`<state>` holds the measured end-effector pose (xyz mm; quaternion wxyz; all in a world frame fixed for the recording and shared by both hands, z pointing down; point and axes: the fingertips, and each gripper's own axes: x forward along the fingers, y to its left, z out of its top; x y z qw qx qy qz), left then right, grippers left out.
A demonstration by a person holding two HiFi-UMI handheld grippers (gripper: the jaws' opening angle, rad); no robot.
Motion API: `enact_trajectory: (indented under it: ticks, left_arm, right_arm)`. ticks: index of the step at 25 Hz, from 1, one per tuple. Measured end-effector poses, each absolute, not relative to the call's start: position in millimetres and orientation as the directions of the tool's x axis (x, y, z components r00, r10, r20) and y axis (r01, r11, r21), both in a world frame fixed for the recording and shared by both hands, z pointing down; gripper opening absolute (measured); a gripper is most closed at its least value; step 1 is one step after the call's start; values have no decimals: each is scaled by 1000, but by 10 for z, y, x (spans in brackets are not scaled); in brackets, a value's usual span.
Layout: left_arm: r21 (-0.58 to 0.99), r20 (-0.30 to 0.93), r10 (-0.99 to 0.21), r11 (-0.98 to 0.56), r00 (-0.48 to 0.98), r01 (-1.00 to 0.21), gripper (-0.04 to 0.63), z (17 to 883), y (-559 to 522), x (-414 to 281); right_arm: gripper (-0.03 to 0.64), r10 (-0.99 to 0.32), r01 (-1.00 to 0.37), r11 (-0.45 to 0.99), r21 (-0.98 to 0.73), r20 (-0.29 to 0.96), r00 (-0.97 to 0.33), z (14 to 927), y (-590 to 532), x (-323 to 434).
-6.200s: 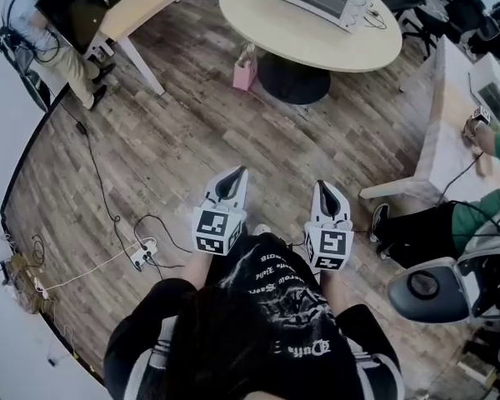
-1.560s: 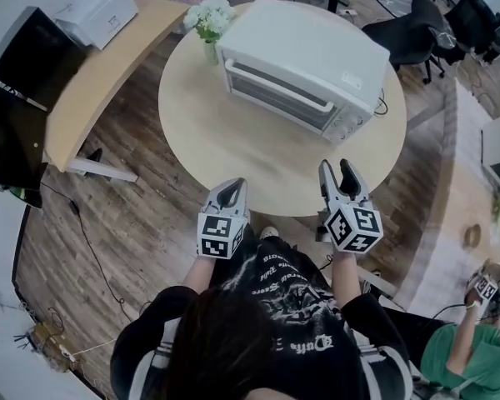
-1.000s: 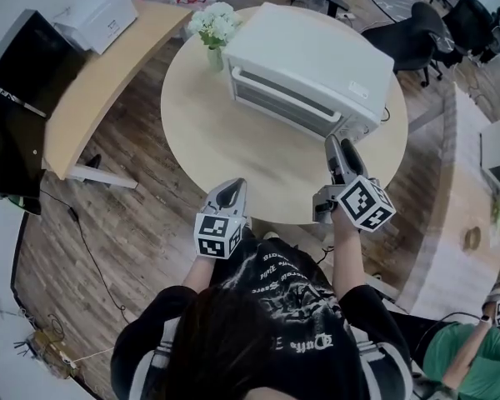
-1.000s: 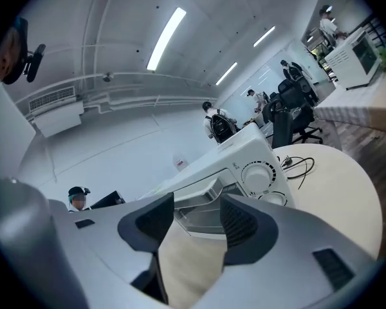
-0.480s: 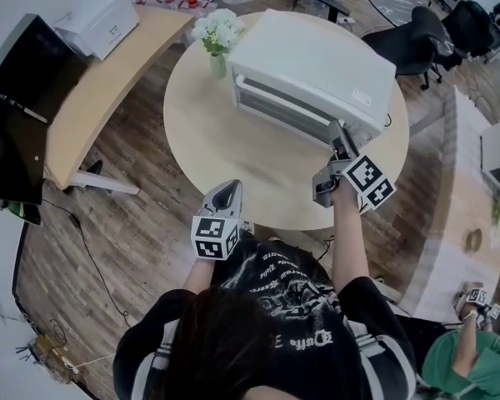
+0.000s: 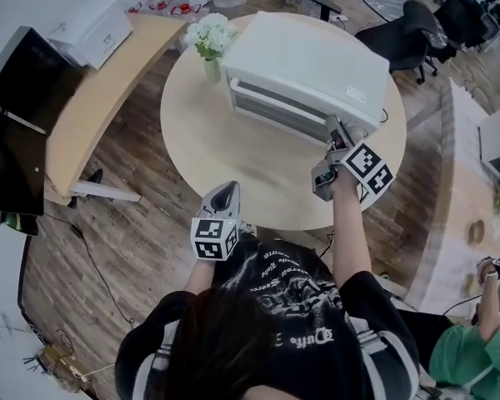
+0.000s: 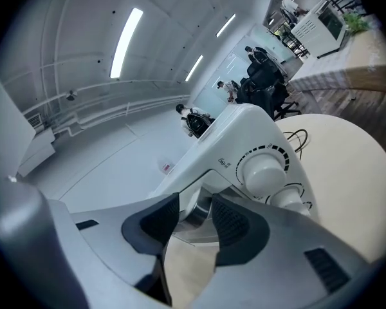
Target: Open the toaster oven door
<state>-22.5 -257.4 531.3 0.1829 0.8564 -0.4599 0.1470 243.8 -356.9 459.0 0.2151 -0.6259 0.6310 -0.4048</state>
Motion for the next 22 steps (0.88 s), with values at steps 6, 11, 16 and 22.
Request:
enact_trajectory:
  ticks: [6,11,16,22]
  left_arm:
    - [176,427,-718,-530,549,-829,19,5340,-2514,-147]
    - [177,435,-711,-534,552,-827,18,5371,-2482,-118]
    - [179,441,-714,-525,544,-832,18,5390,-2454,-158]
    - [171,444,-725,-509,527,-844,18,5378,-2488,-201]
  right_arm:
    - [163,-962,-606,-135,-784,250,-109,4601,-3547,2431]
    - [161,-962,-608,-129,-784,248,-116,4613,-3513,2398]
    - [161,-958,-635,-121,-763,257,-127,4618,-3422,2330]
    - [161,-949,-664,-111,-740,277,-149,4642,-3350,2258]
